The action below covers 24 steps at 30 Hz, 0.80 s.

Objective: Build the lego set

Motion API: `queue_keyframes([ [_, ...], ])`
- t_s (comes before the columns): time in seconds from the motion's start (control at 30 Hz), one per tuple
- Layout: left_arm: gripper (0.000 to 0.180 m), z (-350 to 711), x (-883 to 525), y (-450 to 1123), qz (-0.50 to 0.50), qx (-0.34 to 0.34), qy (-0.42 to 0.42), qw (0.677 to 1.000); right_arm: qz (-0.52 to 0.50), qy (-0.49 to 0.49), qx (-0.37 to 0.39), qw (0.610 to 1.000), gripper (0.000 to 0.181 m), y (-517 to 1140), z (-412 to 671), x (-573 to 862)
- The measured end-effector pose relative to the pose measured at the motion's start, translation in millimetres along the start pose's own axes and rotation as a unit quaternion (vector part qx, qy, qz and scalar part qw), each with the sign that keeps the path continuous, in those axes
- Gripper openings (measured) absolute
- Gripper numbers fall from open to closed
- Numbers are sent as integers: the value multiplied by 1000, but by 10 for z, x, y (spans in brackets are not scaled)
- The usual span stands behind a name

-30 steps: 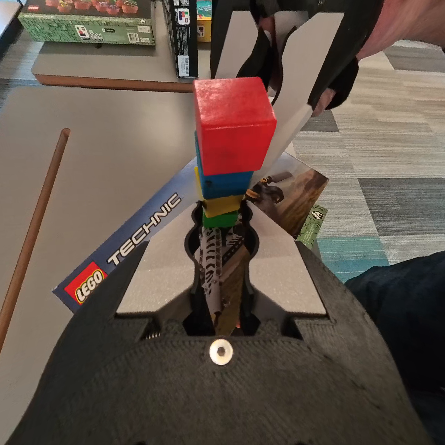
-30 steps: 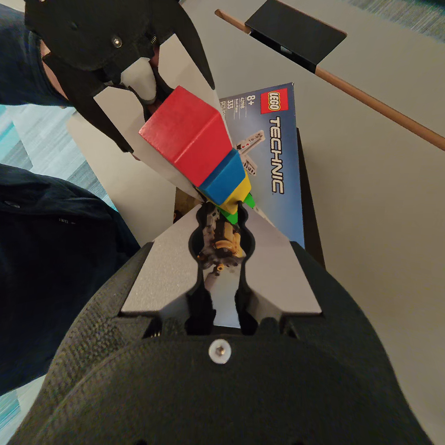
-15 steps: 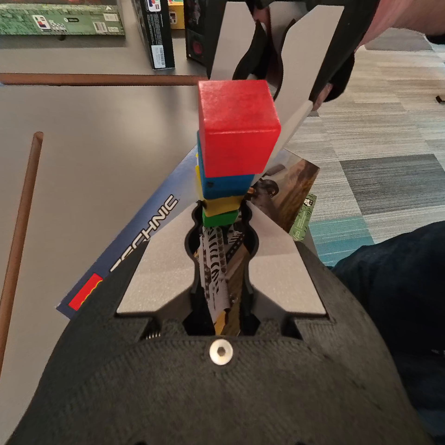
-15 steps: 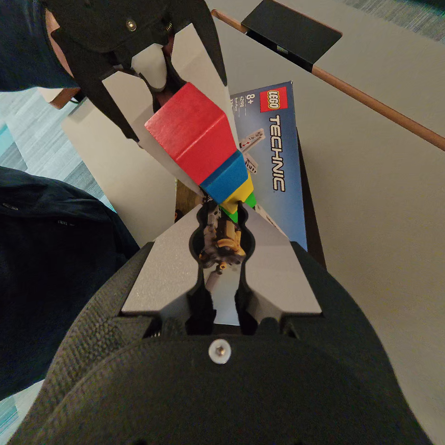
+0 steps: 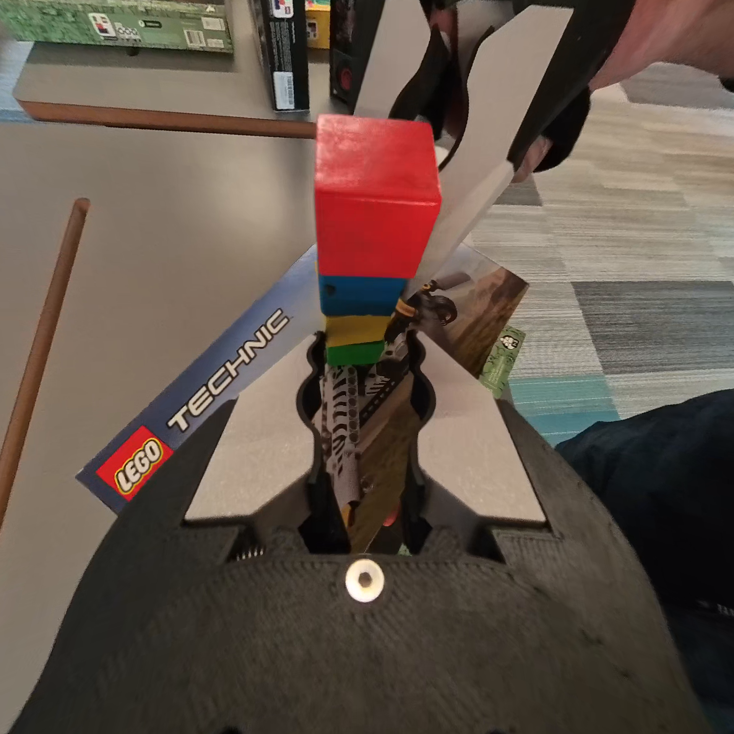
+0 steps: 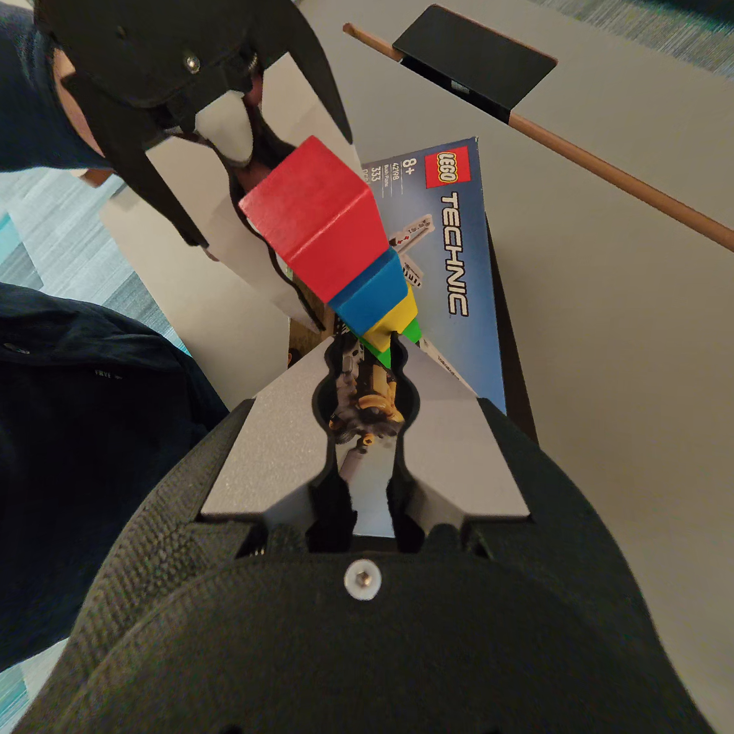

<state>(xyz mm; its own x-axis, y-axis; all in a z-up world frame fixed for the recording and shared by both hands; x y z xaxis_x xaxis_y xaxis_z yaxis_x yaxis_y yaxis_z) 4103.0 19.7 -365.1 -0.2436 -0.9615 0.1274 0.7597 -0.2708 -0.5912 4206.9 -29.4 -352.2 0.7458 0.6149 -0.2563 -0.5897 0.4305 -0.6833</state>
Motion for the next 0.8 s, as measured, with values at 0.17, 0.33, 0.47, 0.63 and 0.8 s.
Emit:
queue_keyframes([
  [0.17, 37, 1, 14, 48, 14, 2, -3, 1000, 0, 1, 0, 1000, 21, 15, -11, 19],
  [0.33, 36, 5, -5, 35, 15, -4, 1, 1000, 1, -1, -3, 1000, 22, 23, -6, 3],
  [0.47, 38, 54, -16, -60, 21, 23, -16, 999, -2, -1, 9, 1000, 25, -51, 4, -12],
  [0.63, 37, 155, 10, -125, 31, 38, -4, 999, -3, -17, 28, 999, 24, -141, 83, -34],
  [0.8, 33, 192, 29, -124, 36, 45, 1, 998, -1, -25, 32, 999, 21, -153, 144, -47],
])
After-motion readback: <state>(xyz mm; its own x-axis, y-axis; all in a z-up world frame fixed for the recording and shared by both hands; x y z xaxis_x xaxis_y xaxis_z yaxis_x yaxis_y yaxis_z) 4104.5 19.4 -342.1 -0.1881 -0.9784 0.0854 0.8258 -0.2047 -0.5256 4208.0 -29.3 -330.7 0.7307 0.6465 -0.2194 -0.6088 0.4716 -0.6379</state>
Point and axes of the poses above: each gripper's, where its closed fingertips meet, y out along the fingers, z out of its top, x = y × z across the jaws, the point moved 7 cm from there along -y, back along the fingers, and after that the axes turned 1 degree about -z, right-handed, at the moved point
